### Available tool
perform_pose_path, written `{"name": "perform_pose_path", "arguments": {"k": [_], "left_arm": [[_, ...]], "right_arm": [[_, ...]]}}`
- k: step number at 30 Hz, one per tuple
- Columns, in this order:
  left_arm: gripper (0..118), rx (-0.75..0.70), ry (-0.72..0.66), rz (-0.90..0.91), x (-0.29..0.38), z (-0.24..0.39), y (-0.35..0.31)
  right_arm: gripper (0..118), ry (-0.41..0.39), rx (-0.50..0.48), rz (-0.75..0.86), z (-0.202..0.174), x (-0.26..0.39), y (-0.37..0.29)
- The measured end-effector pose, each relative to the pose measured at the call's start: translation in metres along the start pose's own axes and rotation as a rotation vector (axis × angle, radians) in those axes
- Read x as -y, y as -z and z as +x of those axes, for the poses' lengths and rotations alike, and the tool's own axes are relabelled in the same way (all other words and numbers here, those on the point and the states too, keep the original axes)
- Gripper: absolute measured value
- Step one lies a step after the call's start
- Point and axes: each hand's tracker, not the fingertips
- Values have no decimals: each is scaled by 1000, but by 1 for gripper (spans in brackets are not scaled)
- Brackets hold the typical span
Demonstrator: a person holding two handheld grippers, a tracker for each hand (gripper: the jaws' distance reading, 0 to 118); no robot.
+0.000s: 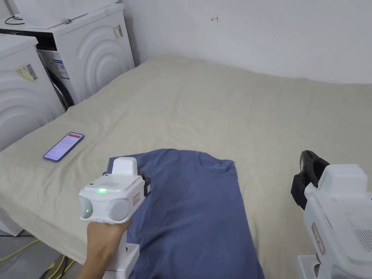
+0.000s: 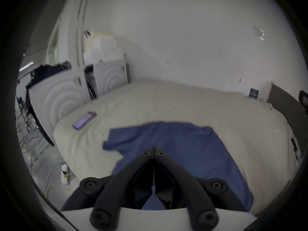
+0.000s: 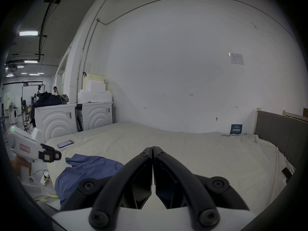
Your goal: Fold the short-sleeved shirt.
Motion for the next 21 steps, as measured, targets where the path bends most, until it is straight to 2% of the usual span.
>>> {"name": "perform_pose_path", "arguments": {"k": [2, 3, 4, 6, 7, 8, 16, 17, 19, 20, 21], "left_arm": [[10, 20, -14, -96, 2, 6, 26], [26, 30, -14, -170, 6, 4, 42], [47, 38, -14, -233, 9, 6, 56], [98, 46, -7, -342, 16, 12, 77], [111, 51, -15, -381, 19, 15, 84], [116, 50, -16, -413, 22, 18, 90], [115, 13, 53, -494, 49, 46, 100], [111, 4, 66, -510, 51, 49, 101], [91, 19, 55, -511, 52, 61, 84], [84, 64, 6, -500, 50, 63, 75], [79, 27, 3, -498, 48, 66, 71]], "right_arm": [[0, -3, 13, -11, 6, 2, 2], [0, -3, 17, -15, 8, 3, 2], [0, -4, 23, -20, 11, 5, 2], [0, -3, 36, -28, 16, 8, 3], [0, -4, 44, -33, 19, 9, 3], [0, -2, 49, -38, 21, 11, 4], [0, 2, 87, -72, 39, 20, 1], [0, 3, 90, -75, 41, 21, 0], [0, 4, 97, -79, 45, 22, -2], [0, 3, 100, -82, 47, 23, -3], [0, 3, 104, -83, 49, 23, -4]]}}
